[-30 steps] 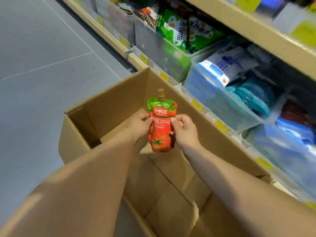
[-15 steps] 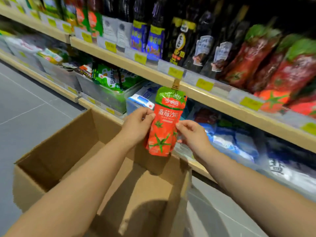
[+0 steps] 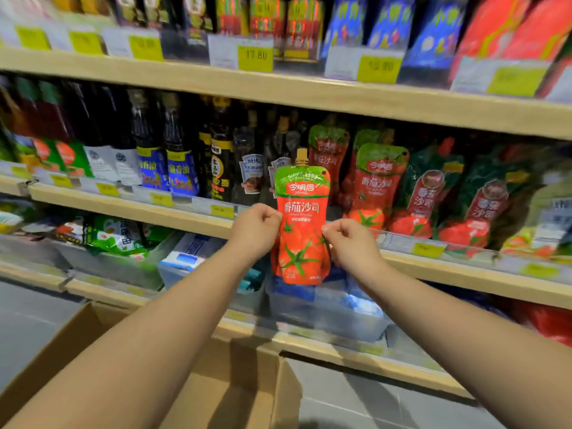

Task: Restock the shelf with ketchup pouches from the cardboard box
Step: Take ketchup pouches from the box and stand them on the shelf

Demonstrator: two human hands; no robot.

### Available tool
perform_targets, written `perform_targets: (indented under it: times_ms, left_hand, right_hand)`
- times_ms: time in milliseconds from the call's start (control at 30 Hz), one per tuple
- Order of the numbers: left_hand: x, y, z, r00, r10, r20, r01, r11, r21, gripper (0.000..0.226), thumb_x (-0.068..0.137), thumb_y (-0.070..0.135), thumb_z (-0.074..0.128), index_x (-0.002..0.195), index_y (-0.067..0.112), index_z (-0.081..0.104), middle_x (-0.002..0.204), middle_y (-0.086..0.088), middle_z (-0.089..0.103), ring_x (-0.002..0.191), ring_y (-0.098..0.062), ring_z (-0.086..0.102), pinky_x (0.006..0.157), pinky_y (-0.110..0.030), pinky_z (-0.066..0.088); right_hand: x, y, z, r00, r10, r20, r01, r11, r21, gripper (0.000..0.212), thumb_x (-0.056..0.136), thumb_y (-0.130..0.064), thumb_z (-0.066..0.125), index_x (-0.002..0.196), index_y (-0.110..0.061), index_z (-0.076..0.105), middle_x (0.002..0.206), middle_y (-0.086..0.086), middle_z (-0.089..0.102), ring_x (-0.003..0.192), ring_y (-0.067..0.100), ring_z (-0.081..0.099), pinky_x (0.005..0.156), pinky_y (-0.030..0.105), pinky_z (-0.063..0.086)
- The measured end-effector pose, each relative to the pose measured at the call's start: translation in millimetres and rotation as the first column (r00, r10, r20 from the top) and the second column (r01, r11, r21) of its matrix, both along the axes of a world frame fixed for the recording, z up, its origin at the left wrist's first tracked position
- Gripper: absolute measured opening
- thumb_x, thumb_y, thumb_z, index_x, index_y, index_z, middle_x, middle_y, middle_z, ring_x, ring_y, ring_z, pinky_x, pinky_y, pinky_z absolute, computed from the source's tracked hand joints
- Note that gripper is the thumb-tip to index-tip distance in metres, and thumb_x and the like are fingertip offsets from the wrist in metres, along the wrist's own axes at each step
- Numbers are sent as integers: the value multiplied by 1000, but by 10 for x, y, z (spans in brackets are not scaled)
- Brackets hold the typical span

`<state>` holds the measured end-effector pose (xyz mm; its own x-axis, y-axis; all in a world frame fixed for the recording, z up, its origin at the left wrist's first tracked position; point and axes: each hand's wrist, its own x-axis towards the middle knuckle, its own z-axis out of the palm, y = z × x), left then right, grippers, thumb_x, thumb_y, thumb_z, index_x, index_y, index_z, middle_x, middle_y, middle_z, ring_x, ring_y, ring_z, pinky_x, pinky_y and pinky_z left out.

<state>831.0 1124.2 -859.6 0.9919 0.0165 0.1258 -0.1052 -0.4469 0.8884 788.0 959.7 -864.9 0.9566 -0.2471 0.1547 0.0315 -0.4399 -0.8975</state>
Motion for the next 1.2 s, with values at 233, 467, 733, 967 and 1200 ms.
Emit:
perform_targets:
  times_ms: [233,467,733,967,1200]
  left_hand:
    - [421,-407,432,994,36,-105,-43,997,-65,40,89,26,49,51,14,50,66,-11,58,70,-24,55,66,-33,46]
    - [750,-713,697,987,116,-114,-148,932,-331,25,92,9,36,73,10,51,57,-7,53,43,-16,51,39,-16,45]
    - [838,-743,370,992,121,-22,-123,984,-130,17,82,16,50,85,20,66,97,-19,71,92,-35,66,85,-44,55]
    - [821,-694,255,998,56,-5,-54,987,149,34,93,34,42,98,8,63,100,-19,69,94,-36,63,79,-35,50]
    - [710,-692,213,999,-39,-28,47,901,431,36,82,27,53,116,14,54,109,-7,66,101,-29,60,84,-39,51]
  right_hand:
    - [370,-281,438,997,-82,-11,81,996,-40,30,84,-20,52,55,-10,56,57,7,56,57,24,55,63,45,53]
    - [647,-257,678,986,-148,76,149,989,-11,13,90,-22,46,87,-20,59,75,2,67,68,21,70,77,44,57]
    - [684,-367,283,982,-187,14,187,982,-7,20,90,-17,50,97,-12,69,89,9,72,88,26,66,78,34,51]
    - [709,-412,189,982,-187,-9,185,975,-124,30,92,-20,50,117,-10,62,111,8,69,101,25,63,73,22,39]
    - [676,-342,144,989,-145,-29,140,981,-138,42,92,-11,41,134,-12,47,132,9,57,106,25,59,78,25,45]
